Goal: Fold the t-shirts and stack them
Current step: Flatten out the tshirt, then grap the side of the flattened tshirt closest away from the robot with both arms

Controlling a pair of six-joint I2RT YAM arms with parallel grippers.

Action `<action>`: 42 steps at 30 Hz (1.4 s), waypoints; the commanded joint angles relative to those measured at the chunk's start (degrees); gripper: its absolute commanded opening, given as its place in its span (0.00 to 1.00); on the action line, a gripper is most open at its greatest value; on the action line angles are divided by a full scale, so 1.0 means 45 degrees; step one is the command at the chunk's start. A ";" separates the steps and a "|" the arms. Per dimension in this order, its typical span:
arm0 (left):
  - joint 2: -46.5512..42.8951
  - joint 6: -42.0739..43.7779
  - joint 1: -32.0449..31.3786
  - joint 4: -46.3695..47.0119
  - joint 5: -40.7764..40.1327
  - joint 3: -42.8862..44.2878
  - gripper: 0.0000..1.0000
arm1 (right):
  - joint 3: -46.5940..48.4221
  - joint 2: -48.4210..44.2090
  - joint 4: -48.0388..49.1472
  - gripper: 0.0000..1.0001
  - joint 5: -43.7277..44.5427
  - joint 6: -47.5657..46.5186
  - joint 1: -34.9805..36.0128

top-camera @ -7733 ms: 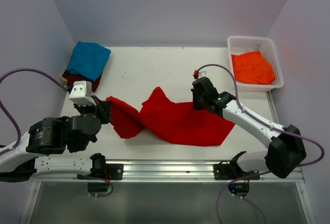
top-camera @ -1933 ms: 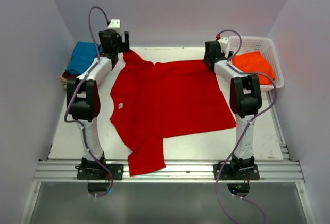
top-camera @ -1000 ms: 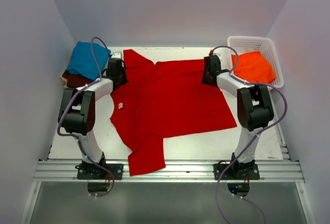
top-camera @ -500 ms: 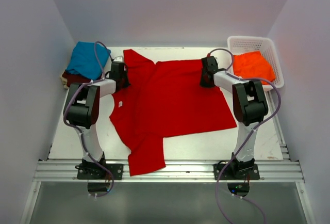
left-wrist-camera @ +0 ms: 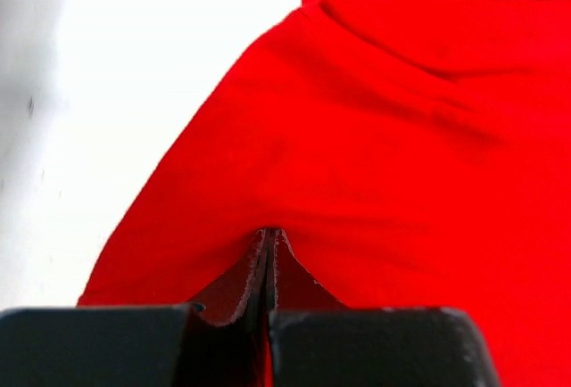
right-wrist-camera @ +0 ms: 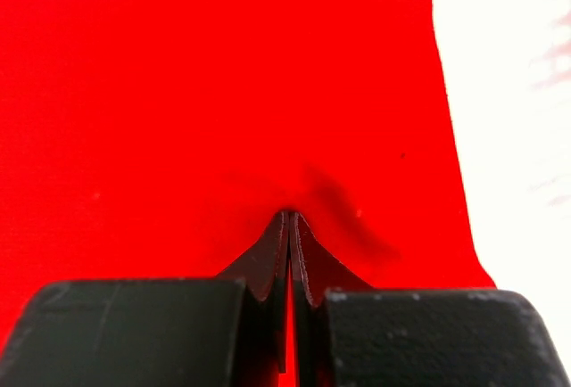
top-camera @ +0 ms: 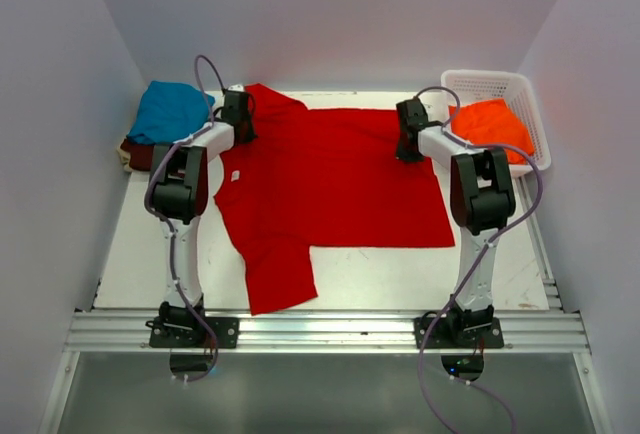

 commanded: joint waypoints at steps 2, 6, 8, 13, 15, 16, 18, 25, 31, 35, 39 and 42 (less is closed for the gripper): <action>0.0929 0.0884 0.0231 -0.1650 -0.0391 0.1536 0.00 | 0.0885 0.0648 -0.0622 0.00 0.0108 -0.0095 -0.0257; 0.0016 0.1217 0.0251 -0.1437 -0.0430 0.1793 0.00 | 0.0267 -0.0228 0.0796 0.00 -0.0965 -0.0349 -0.0237; -0.1792 0.1217 0.0232 -0.0191 -0.0353 0.0585 0.00 | -0.0671 -0.1782 0.1989 0.00 -0.1531 -0.0524 -0.0218; -0.5744 0.1100 0.0057 0.0890 0.0328 -0.2148 0.18 | -0.3039 -0.4915 0.3677 0.39 -0.2413 -0.0818 0.0054; -0.7424 0.0925 -0.0099 0.0170 0.0565 -0.2757 0.30 | -0.3215 -0.6028 0.2668 0.57 -0.2394 -0.1032 0.0270; -0.7894 0.0653 -0.0294 -0.0782 0.0991 -0.3069 0.35 | -0.3254 -0.6322 0.2293 0.62 -0.2336 -0.1072 0.0580; -0.9203 0.0417 -0.0510 -0.1646 0.1637 -0.4395 0.48 | -0.3584 -0.7295 0.1318 0.66 -0.2063 -0.1150 0.0952; -1.2991 -0.0831 -0.2421 -0.5415 0.4582 -0.9200 0.60 | -0.5733 -1.0421 0.0336 0.68 -0.1319 -0.0682 0.2086; -1.6665 -0.2999 -0.3790 -0.7992 0.4689 -1.0591 0.62 | -0.6574 -1.1967 -0.0231 0.70 -0.1222 -0.0487 0.2165; -1.7975 -0.4054 -0.4454 -0.9208 0.4432 -1.0961 0.61 | -0.6945 -1.2380 -0.0094 0.70 -0.1378 -0.0291 0.2185; -1.8328 -0.5012 -0.5643 -0.9287 0.4746 -1.2210 0.56 | -0.7200 -1.2069 -0.0054 0.70 -0.1358 -0.0311 0.2185; -1.8348 -0.5772 -0.6406 -0.9094 0.4433 -1.2973 0.55 | -0.7511 -1.2009 0.0062 0.70 -0.1495 -0.0194 0.2204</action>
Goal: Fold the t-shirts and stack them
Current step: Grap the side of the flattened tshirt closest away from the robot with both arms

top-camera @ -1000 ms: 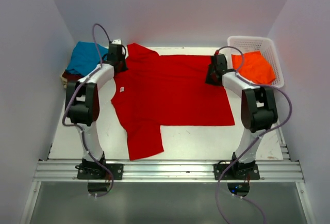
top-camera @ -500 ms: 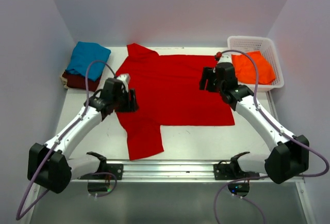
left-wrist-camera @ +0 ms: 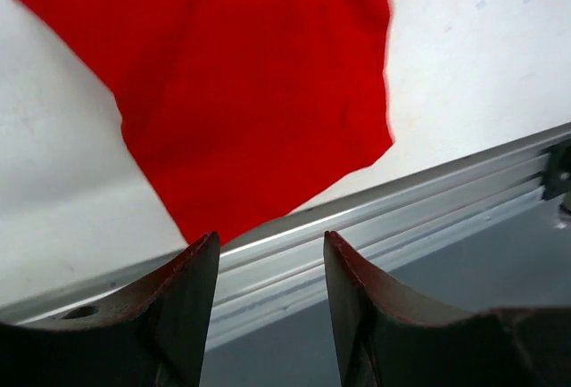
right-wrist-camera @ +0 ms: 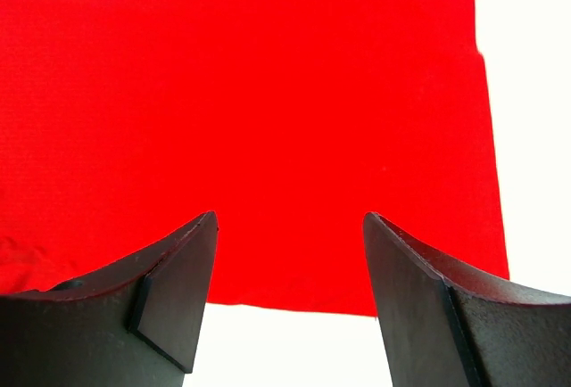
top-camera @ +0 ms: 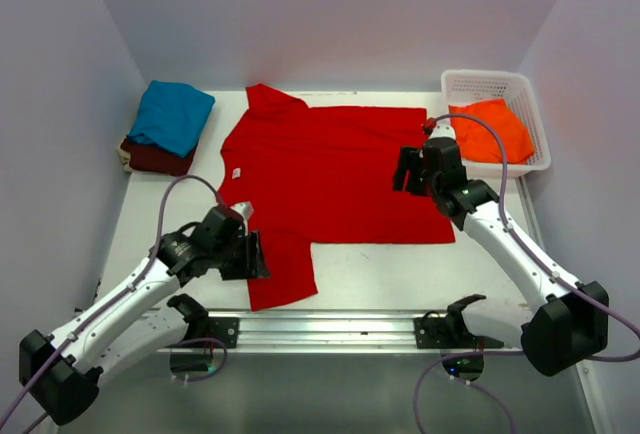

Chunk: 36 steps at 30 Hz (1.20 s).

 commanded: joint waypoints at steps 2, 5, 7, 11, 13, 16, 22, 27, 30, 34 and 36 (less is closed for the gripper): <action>0.0186 -0.1671 -0.1003 -0.0344 -0.0113 -0.0900 0.52 | -0.0484 0.0022 0.0247 0.71 0.0049 0.0263 0.0033; 0.0790 -0.2140 -0.1901 -0.0051 -0.0659 -0.1018 0.51 | -0.0602 -0.0056 0.0306 0.70 0.0166 0.0224 0.0052; 0.1666 -0.2453 -0.2663 0.0241 -0.1030 -0.1076 0.51 | -0.0622 -0.0056 0.0404 0.71 0.0167 0.0205 0.0052; 0.3173 -0.3020 -0.4205 0.0828 -0.1793 -0.1096 0.52 | -0.0564 -0.0056 0.0170 0.71 0.0283 0.0147 0.0052; 0.3778 -0.3215 -0.4675 0.0770 -0.2394 -0.1057 0.52 | -0.0602 -0.0173 0.0130 0.71 0.0323 0.0146 0.0052; 0.3996 -0.3410 -0.4969 0.0809 -0.2769 -0.1096 0.51 | -0.0641 -0.0270 0.0072 0.71 0.0362 0.0127 0.0033; 0.4424 -0.3899 -0.5126 0.0691 -0.3725 -0.0862 0.49 | -0.0700 -0.0134 0.0111 0.71 0.0226 0.0165 0.0033; 0.5595 -0.4172 -0.5126 0.1373 -0.3806 -0.1076 0.49 | -0.0641 -0.0192 0.0013 0.72 0.0167 0.0185 0.0033; 0.6183 -0.4367 -0.5126 0.1550 -0.3689 -0.1252 0.49 | -0.0700 -0.0251 0.0071 0.72 0.0147 0.0127 0.0014; 0.5911 -0.4719 -0.5126 0.1571 -0.3552 -0.1447 0.48 | -0.0778 -0.0212 0.0110 0.72 0.0031 0.0185 0.0052; 0.5910 -0.4875 -0.5126 0.1687 -0.3338 -0.1583 0.46 | -0.0778 -0.0173 0.0111 0.72 -0.0067 0.0205 0.0052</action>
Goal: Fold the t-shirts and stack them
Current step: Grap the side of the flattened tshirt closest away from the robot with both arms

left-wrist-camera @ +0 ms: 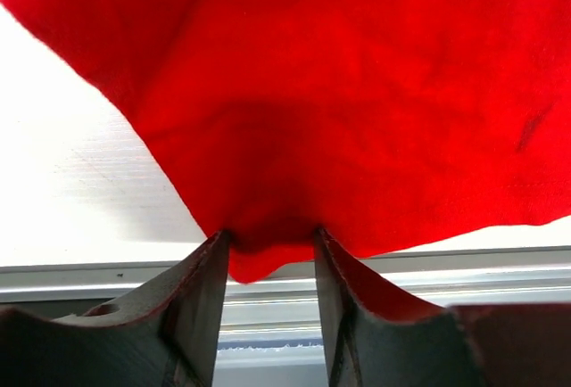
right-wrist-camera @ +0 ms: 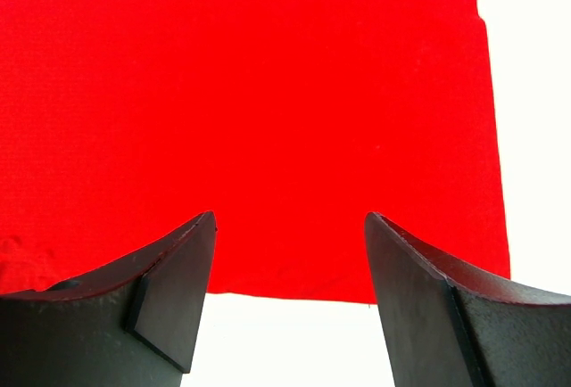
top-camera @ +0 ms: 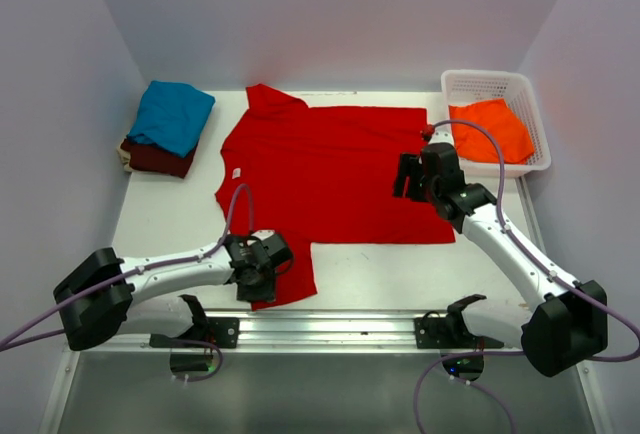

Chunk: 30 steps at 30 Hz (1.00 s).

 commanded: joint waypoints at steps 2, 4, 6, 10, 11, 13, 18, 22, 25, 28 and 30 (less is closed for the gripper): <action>0.0247 -0.0893 -0.0094 0.1066 0.0146 -0.0788 0.40 | -0.0011 -0.0168 0.0057 0.71 0.0010 0.0146 0.0033; 0.0208 -0.1010 -0.0152 0.1008 0.0185 -0.0769 0.38 | -0.0030 -0.0226 -0.0021 0.69 0.0166 0.0185 0.0033; 0.0130 -0.1127 -0.0269 0.0833 0.0146 -0.0691 0.33 | -0.0050 -0.0402 -0.0177 0.65 0.0303 0.0205 0.0033; -0.0260 -0.1342 -0.0504 0.0482 0.0068 -0.0496 0.09 | -0.0167 -0.0715 -0.0509 0.48 0.1354 0.0516 0.0052; -0.0319 -0.1381 -0.0620 0.0364 0.0049 -0.0321 0.02 | -0.0244 -0.0715 -0.0742 0.40 0.1725 0.0653 0.0052; -0.0650 -0.1537 -0.0796 -0.0104 -0.0126 -0.0009 0.00 | -0.0439 -0.0696 -0.1055 0.36 0.2719 0.1217 -0.0006; -0.2267 -0.2316 -0.1694 -0.1977 -0.1606 0.1862 0.00 | -0.1824 -0.0325 -0.1233 0.72 0.2159 0.2976 -0.1586; -0.3774 -0.2787 -0.1852 -0.3520 -0.3209 0.3094 0.00 | -0.2938 -0.0286 -0.0979 0.80 0.3368 0.4264 -0.1939; -0.4751 -0.3236 -0.1852 -0.4810 -0.4500 0.4070 0.00 | -0.3213 -0.0169 -0.1018 0.80 0.3800 0.5084 -0.2407; -0.5358 -0.3121 -0.1852 -0.5319 -0.5184 0.4679 0.00 | -0.3603 -0.0051 -0.0784 0.79 0.3624 0.5517 -0.3091; -0.5397 -0.3100 -0.1852 -0.5904 -0.5594 0.5031 0.00 | -0.3624 0.0008 -0.0783 0.78 0.3701 0.5596 -0.3287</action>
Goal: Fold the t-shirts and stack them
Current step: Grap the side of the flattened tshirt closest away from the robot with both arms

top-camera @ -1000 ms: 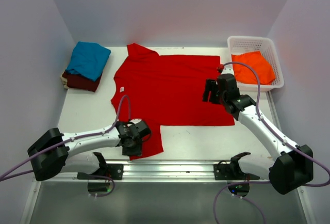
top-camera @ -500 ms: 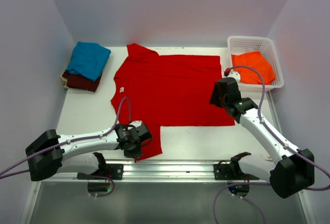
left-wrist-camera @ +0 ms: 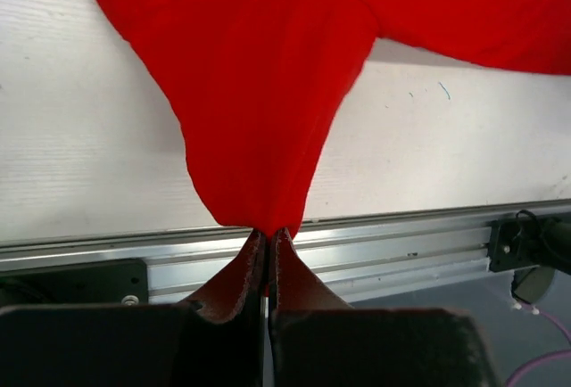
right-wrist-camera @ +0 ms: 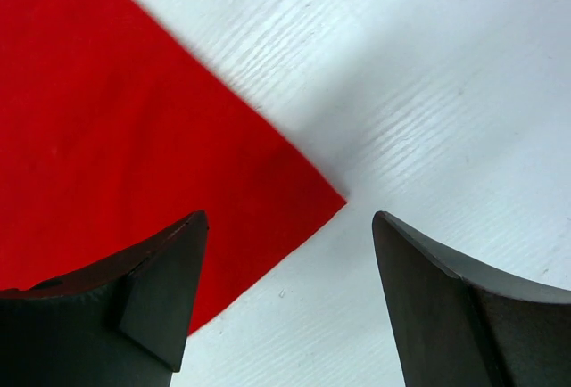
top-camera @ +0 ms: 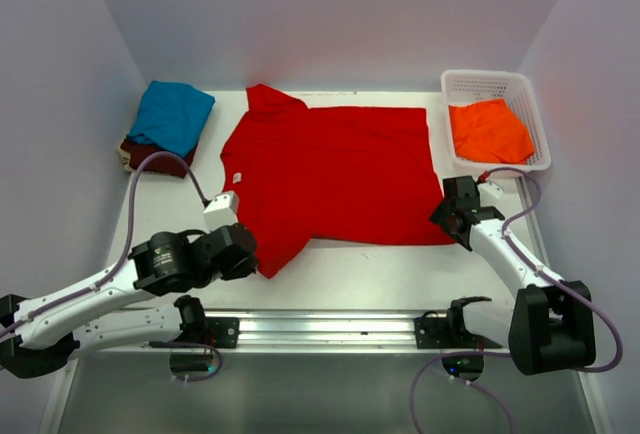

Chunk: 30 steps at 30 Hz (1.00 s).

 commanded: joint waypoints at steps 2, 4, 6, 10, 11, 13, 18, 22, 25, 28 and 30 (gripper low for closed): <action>-0.0059 -0.0468 -0.0040 -0.2069 -0.1774 0.0801 0.00 | -0.0098 0.0061 0.0344 0.77 0.0895 0.1031 -0.0324; -0.0215 -0.0468 -0.0040 -0.2169 -0.1774 0.0861 0.00 | -0.0098 0.0061 0.0305 0.76 0.0973 0.1069 -0.0325; -0.0507 -0.0468 -0.0040 -0.2170 -0.1774 0.0822 0.00 | -0.0117 0.0061 0.0247 0.72 0.1052 0.1205 -0.0364; -0.0977 -0.0526 -0.0021 -0.2170 -0.1833 0.0627 0.00 | -0.0312 0.0061 0.0265 0.63 0.0936 0.1480 -0.0422; -0.1035 -0.0546 -0.0021 -0.2170 -0.1833 0.0607 0.00 | -0.0332 0.0061 0.0188 0.62 0.0741 0.1499 -0.0423; -0.1056 -0.0566 -0.0021 -0.2170 -0.1813 0.0510 0.00 | -0.0468 -0.0113 0.0071 0.59 0.0506 0.1577 -0.0423; -0.0900 -0.0605 -0.0021 -0.2150 -0.1911 0.0334 0.00 | -0.0820 -0.0797 -0.0261 0.51 -0.0507 0.1753 -0.0423; -0.0782 -0.0468 -0.0021 -0.1955 -0.1911 0.0217 0.00 | -0.0898 -0.1188 -0.0535 0.49 -0.1699 0.1812 -0.0423; -0.0685 -0.0371 -0.0021 -0.1663 -0.1892 0.0139 0.00 | -0.1073 -0.1481 -0.0516 0.47 -0.2540 0.1831 -0.0423; -0.0529 -0.0254 -0.0021 -0.1564 -0.1814 0.0099 0.00 | -0.1269 -0.1580 -0.0438 0.47 -0.2834 0.1890 -0.0423; -0.0528 -0.0253 -0.0021 -0.1583 -0.1794 0.0119 0.00 | -0.1289 -0.1463 -0.0476 0.46 -0.3010 0.1832 -0.0423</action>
